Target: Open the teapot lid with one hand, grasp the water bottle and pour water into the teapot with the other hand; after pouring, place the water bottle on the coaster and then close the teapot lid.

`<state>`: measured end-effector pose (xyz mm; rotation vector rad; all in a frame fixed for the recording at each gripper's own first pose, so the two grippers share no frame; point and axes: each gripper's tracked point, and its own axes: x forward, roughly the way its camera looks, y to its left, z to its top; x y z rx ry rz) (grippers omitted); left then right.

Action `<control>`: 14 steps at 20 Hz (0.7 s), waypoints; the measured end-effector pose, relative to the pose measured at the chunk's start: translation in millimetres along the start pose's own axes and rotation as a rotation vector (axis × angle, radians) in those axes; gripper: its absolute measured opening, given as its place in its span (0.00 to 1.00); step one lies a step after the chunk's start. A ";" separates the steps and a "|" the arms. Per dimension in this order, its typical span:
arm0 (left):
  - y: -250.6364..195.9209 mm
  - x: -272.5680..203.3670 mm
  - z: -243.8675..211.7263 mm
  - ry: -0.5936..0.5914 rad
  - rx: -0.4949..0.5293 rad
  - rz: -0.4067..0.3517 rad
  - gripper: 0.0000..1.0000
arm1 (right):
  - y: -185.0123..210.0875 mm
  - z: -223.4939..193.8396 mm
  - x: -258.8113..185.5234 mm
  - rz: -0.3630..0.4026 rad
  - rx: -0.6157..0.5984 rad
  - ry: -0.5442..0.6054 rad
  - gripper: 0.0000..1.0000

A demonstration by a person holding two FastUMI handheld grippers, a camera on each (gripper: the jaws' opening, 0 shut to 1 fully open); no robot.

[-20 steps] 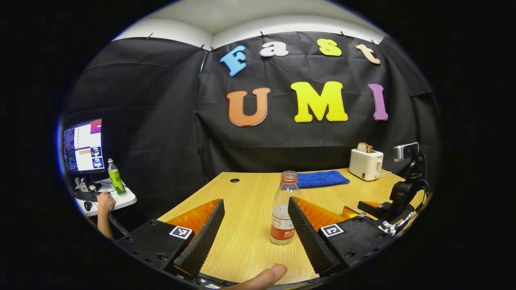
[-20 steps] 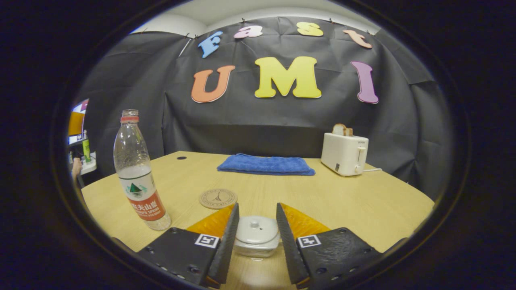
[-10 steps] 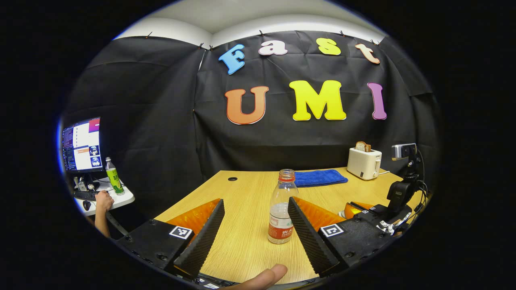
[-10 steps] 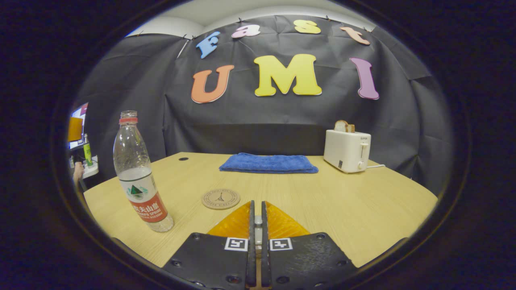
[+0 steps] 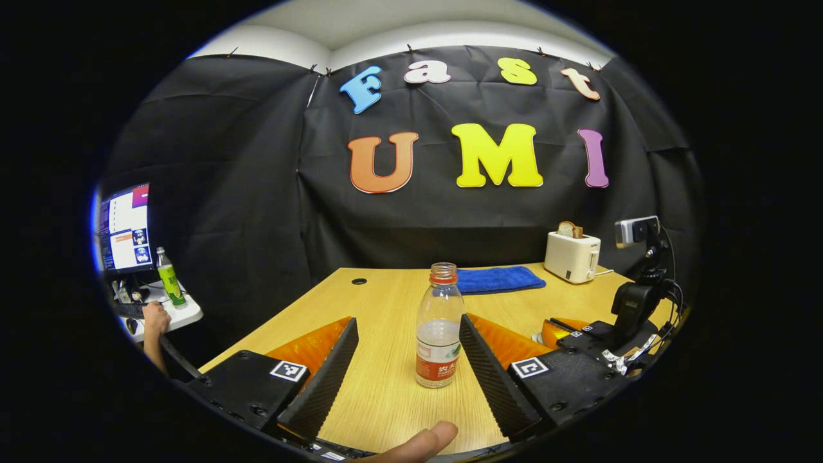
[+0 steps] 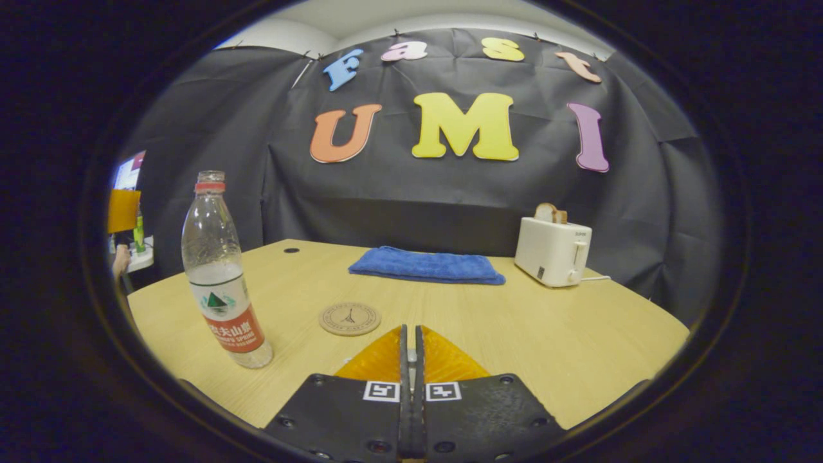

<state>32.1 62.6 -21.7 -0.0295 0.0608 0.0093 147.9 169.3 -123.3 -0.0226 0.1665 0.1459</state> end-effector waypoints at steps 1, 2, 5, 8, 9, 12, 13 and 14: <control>-1.3 2.4 -2.0 0.003 -0.012 -0.011 0.99 | 1.9 7.4 -2.2 0.013 0.012 -0.012 0.00; -2.2 3.6 -3.4 0.002 -0.022 -0.021 0.99 | 2.5 14.3 -4.4 0.020 0.020 -0.020 0.00; -7.1 12.8 -6.1 -0.005 -0.043 -0.052 0.99 | -2.7 35.7 -19.7 0.039 0.047 -0.045 0.00; -14.3 20.5 -17.0 0.005 -0.043 -0.081 0.99 | -15.6 54.1 -38.4 0.040 0.057 -0.075 0.00; -18.3 23.2 -19.0 0.002 -0.044 -0.092 1.00 | -20.8 59.4 -45.5 0.038 0.059 -0.087 0.00; -26.2 35.8 -26.1 -0.016 -0.040 -0.118 0.99 | -37.7 68.2 -65.5 0.033 0.069 -0.110 0.00; -26.2 41.3 -29.3 -0.028 -0.040 -0.118 0.99 | -44.1 70.7 -73.3 0.028 0.069 -0.117 0.00; -26.0 44.5 -33.5 -0.033 -0.037 -0.121 0.99 | -51.0 72.5 -80.4 0.022 0.063 -0.125 0.00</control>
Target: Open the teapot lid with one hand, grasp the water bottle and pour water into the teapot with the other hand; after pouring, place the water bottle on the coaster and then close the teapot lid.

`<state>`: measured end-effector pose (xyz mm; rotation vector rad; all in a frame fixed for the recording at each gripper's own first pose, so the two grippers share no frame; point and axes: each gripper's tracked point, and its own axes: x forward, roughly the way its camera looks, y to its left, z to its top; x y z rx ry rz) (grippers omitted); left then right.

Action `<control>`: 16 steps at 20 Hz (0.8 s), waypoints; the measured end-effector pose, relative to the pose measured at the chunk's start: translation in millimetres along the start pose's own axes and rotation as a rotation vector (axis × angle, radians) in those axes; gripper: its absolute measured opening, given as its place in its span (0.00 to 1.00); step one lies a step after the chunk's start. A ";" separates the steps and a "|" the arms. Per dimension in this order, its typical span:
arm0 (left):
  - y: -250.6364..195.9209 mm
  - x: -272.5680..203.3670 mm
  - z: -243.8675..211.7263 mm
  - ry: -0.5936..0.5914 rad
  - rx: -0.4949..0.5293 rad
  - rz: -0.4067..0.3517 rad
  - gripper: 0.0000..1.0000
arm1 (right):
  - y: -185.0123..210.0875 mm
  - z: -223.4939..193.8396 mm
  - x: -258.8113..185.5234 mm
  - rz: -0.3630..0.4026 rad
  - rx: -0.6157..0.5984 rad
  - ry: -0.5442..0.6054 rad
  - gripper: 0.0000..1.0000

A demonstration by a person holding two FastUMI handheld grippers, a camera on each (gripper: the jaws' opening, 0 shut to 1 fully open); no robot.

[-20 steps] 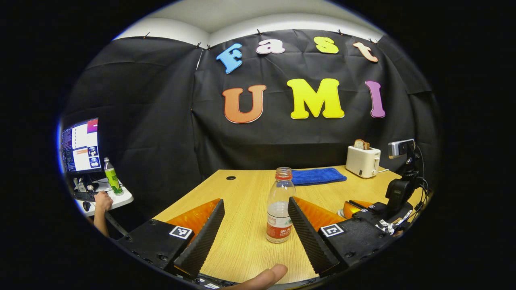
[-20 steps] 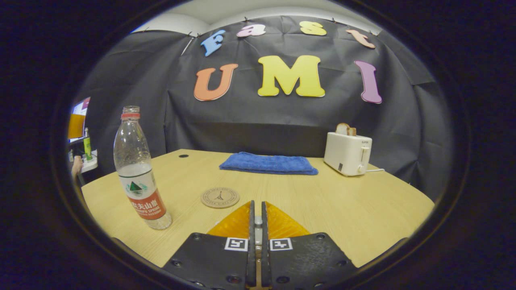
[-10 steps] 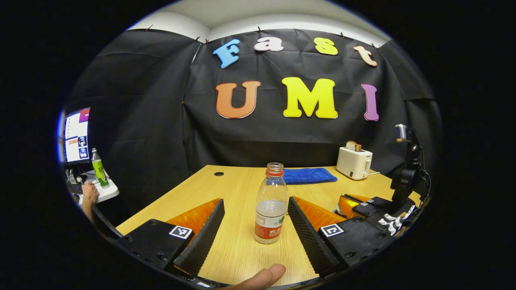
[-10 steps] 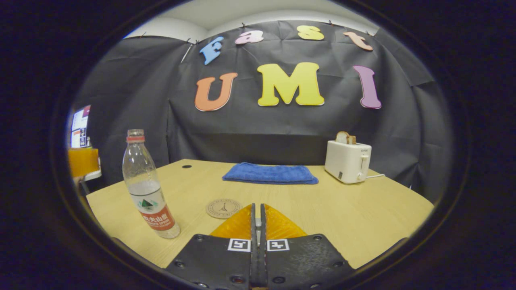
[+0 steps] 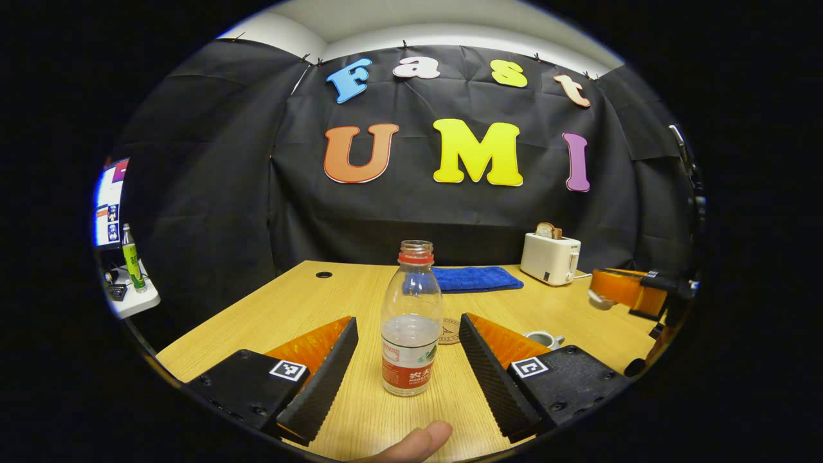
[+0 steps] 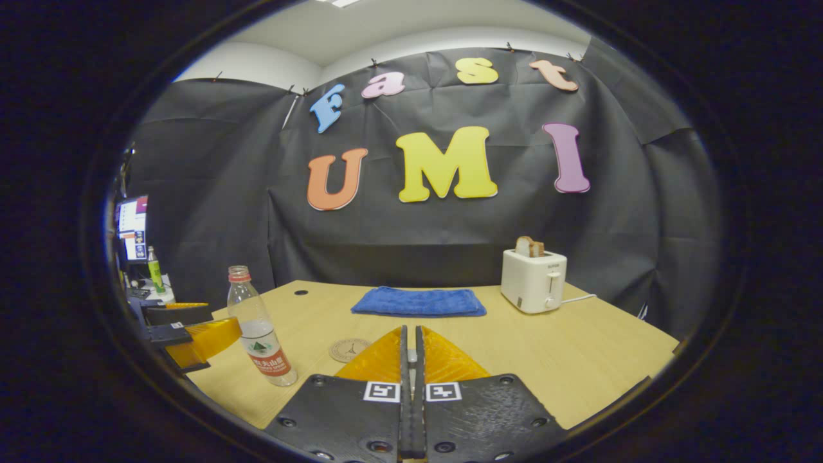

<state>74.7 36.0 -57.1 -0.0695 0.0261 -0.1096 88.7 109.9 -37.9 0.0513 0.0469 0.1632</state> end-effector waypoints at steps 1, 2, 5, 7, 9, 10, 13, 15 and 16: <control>-1.4 4.1 -2.7 -0.013 0.001 -0.009 0.99 | -6.7 3.6 -7.6 -0.006 -0.008 -0.011 0.00; -3.8 8.1 -3.4 -0.033 0.000 -0.021 0.99 | -12.1 6.0 -16.0 -0.011 -0.014 -0.024 0.00; -11.8 22.5 -14.5 -0.050 -0.022 -0.051 0.99 | -26.7 10.9 -37.3 -0.015 -0.020 -0.059 0.00; -13.0 28.7 -23.2 -0.045 -0.017 -0.054 0.99 | -39.8 7.8 -46.0 -0.023 -0.021 -0.068 0.00; -12.2 33.3 -26.2 -0.047 -0.003 -0.044 0.99 | -50.3 5.0 -50.9 -0.026 -0.007 -0.066 0.00; -9.0 34.6 -27.4 -0.052 0.016 -0.030 0.96 | -55.4 3.8 -49.8 -0.034 0.003 -0.057 0.00; -2.3 45.3 -31.3 -0.054 0.030 0.000 0.99 | -61.8 5.0 -50.4 -0.032 0.004 -0.045 0.00; 2.2 52.5 -36.1 -0.044 0.012 0.020 0.99 | -61.8 6.4 -50.9 -0.028 0.006 -0.050 0.00; 4.1 54.6 -38.5 -0.041 0.011 0.028 0.99 | -61.2 6.8 -50.8 -0.025 0.009 -0.052 0.00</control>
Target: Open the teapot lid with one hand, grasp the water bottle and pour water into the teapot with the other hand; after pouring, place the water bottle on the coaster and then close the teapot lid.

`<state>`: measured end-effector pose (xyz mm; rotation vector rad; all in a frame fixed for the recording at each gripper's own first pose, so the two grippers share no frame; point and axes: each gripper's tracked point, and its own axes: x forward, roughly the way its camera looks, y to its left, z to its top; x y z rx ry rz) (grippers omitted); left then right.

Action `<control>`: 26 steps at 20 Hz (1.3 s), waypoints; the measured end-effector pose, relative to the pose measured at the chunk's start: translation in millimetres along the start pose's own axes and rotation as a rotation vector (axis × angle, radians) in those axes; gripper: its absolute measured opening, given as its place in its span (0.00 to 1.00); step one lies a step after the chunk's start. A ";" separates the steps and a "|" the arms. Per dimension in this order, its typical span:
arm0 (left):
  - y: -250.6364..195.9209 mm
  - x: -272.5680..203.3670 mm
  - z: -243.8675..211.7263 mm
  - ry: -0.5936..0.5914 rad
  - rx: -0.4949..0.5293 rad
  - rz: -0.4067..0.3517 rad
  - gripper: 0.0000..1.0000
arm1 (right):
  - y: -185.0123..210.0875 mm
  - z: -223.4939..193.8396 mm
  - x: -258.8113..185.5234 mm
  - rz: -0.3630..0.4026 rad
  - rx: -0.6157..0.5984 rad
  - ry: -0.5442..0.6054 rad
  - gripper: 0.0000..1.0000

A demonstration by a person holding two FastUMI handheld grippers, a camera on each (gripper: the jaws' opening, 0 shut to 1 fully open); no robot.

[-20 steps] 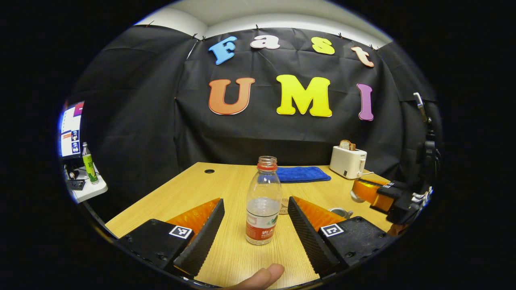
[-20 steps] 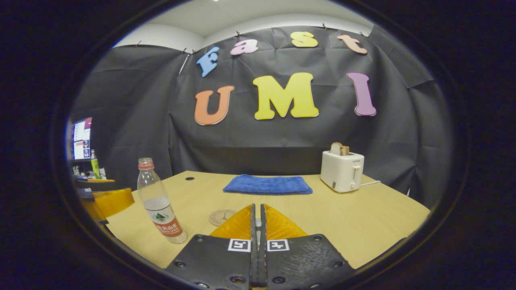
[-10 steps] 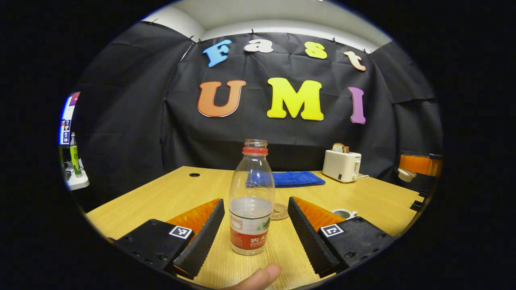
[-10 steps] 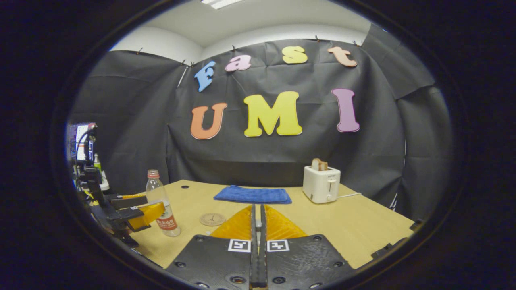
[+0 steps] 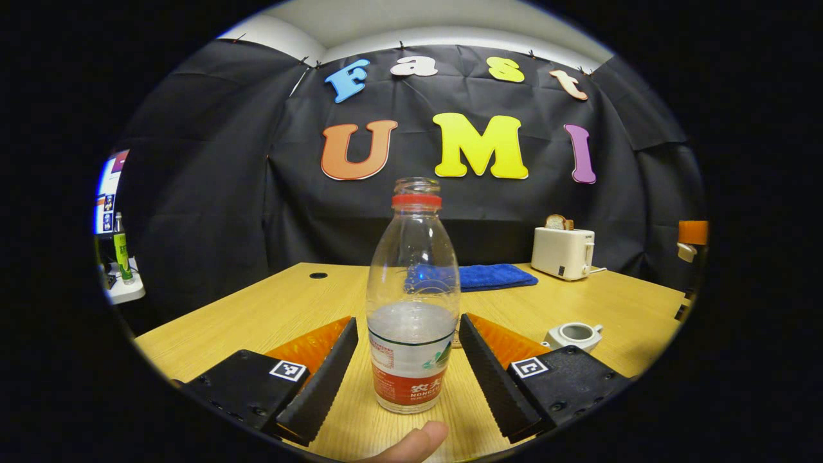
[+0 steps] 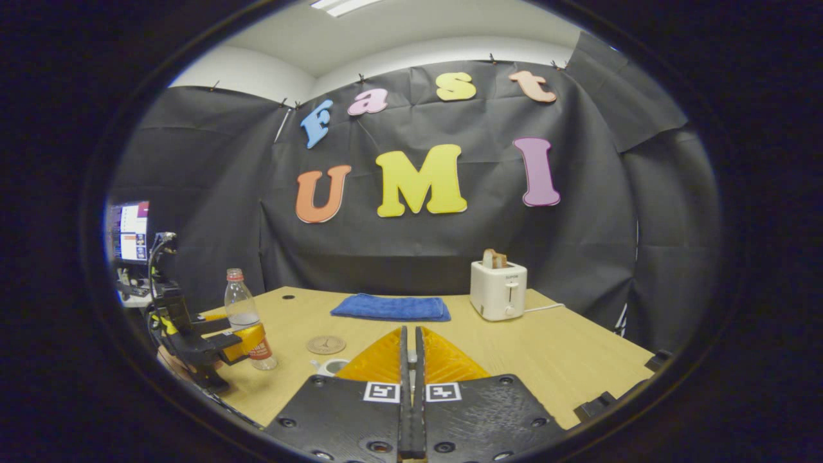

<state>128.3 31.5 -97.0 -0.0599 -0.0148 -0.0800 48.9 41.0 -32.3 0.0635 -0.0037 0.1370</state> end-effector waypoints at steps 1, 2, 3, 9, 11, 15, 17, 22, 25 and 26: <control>2.6 1.7 -0.2 0.001 0.005 0.014 1.00 | 0.1 -0.3 0.0 -0.001 0.001 0.002 0.00; 0.2 2.7 -1.9 0.003 0.012 0.010 0.99 | -0.8 -0.6 -0.3 -0.001 0.000 0.004 0.00; -2.7 4.2 -0.8 -0.008 0.015 0.003 0.99 | -1.1 0.0 -0.6 -0.002 -0.001 0.003 0.00; -13.1 17.4 -2.6 -0.034 0.075 -0.021 0.81 | -7.5 -0.1 0.3 -0.018 -0.002 0.004 0.00; -15.4 19.6 -0.1 -0.044 0.099 -0.027 0.78 | -10.0 2.1 0.1 -0.025 -0.004 -0.002 0.00; -17.9 18.5 -0.6 -0.021 0.110 -0.044 0.77 | -14.4 1.6 0.1 -0.035 -0.015 -0.005 0.00; -12.8 15.2 6.5 -0.009 0.177 -0.030 0.77 | -16.4 0.7 1.6 -0.032 -0.015 0.006 0.00; 4.3 12.0 24.3 0.055 0.387 0.021 0.76 | -30.7 0.6 3.2 -0.049 -0.008 0.023 0.00; 7.4 6.6 32.7 0.082 0.547 0.036 0.76 | -43.2 2.7 3.5 -0.074 -0.001 0.025 0.00; 8.5 5.0 31.4 0.097 0.602 0.034 0.76 | -46.7 2.7 3.6 -0.081 0.001 0.026 0.00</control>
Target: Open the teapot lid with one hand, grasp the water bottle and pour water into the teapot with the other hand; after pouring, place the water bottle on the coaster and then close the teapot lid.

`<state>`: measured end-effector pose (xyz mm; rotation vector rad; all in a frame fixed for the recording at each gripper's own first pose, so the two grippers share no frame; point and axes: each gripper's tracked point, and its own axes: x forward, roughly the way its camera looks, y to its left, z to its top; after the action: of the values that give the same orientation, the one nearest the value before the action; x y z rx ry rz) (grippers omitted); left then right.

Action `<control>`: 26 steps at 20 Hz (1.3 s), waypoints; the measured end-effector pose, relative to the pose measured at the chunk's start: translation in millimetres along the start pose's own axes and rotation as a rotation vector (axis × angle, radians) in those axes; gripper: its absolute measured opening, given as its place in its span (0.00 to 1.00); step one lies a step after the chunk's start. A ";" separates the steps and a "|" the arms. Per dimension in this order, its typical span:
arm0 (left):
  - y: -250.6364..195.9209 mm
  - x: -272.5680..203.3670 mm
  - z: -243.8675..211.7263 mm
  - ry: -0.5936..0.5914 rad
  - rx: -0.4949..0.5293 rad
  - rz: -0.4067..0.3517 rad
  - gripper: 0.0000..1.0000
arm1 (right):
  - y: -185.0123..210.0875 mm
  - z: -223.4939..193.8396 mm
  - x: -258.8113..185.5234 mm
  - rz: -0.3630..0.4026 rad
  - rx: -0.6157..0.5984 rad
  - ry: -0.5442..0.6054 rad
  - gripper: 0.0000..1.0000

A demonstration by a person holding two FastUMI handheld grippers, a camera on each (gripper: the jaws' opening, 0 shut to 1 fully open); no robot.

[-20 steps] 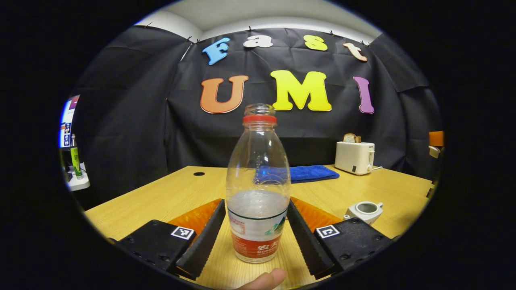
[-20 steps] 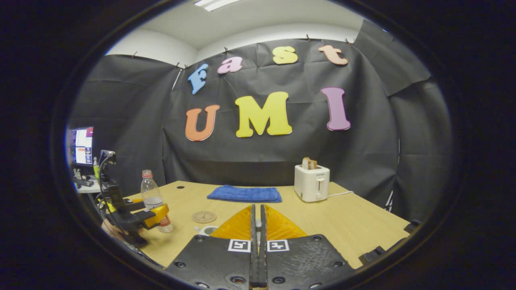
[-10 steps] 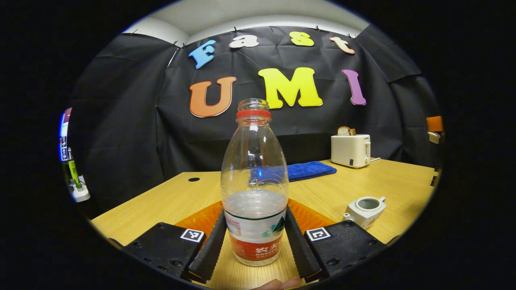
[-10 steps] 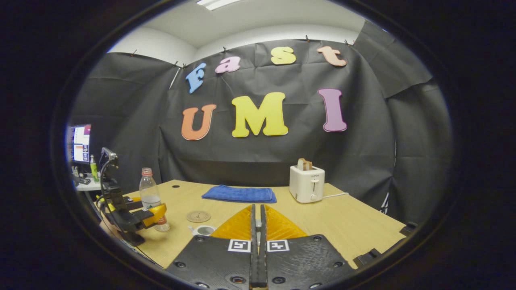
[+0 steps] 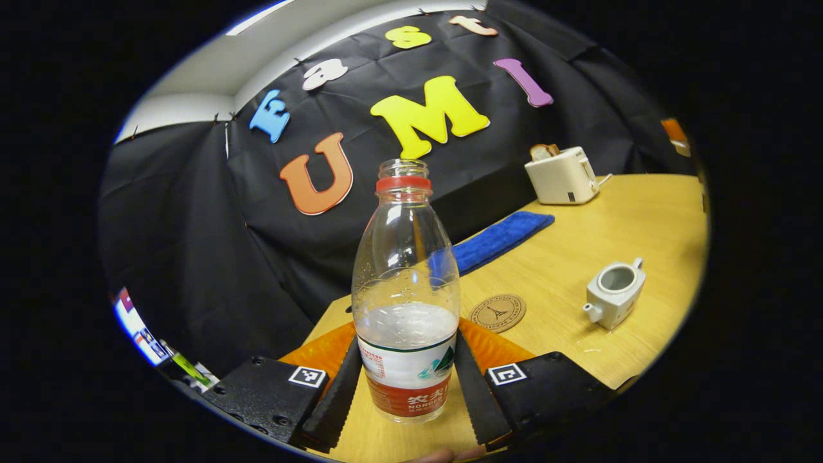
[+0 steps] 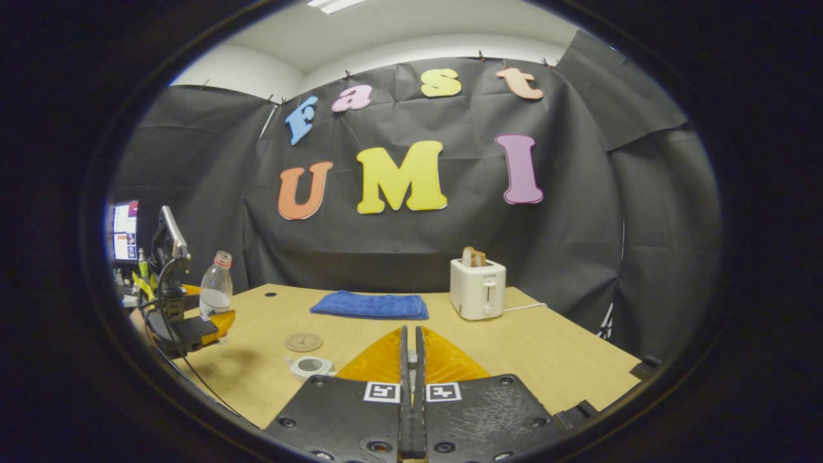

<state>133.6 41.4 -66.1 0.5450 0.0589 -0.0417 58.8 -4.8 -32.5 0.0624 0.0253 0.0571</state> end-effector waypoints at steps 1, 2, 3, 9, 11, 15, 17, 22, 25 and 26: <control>-0.6 -2.1 0.2 0.012 0.053 -0.002 0.76 | -2.9 1.1 -0.2 -0.005 0.004 0.000 0.00; -1.8 -3.4 -0.4 0.026 0.100 -0.003 0.76 | -6.2 1.7 0.7 -0.010 0.010 0.001 0.00; -1.3 -4.7 -3.2 0.048 0.144 0.000 0.75 | -9.1 2.3 0.7 -0.015 0.014 0.001 0.00; -14.1 -4.9 -20.0 0.130 0.456 -0.009 0.75 | -17.8 0.2 4.2 -0.027 0.013 0.013 0.00; -20.2 -5.5 -25.0 0.151 0.534 -0.025 0.75 | -18.2 -3.4 6.3 -0.029 0.006 0.023 0.00; -36.0 -9.8 -21.4 0.156 0.675 -0.055 0.75 | -20.6 -6.5 8.1 -0.035 -0.006 0.032 0.00; -44.0 -11.3 -19.0 0.147 0.739 -0.061 0.75 | -22.3 -6.3 8.7 -0.040 -0.013 0.032 0.00; -53.4 -8.8 -11.4 0.143 0.862 -0.086 0.74 | -25.0 -8.7 10.5 -0.041 -0.009 0.039 0.00; -59.6 -12.5 -9.5 0.151 0.949 -0.092 0.75 | -25.2 -10.2 12.5 -0.040 -0.008 0.048 0.00; -62.6 -15.4 -7.9 0.149 0.977 -0.095 0.75 | -24.7 -11.9 12.6 -0.039 -0.007 0.051 0.00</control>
<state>114.5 -7.6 -104.2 1.5217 0.2144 -0.1252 72.4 -28.0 -46.2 0.0534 0.0772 0.0199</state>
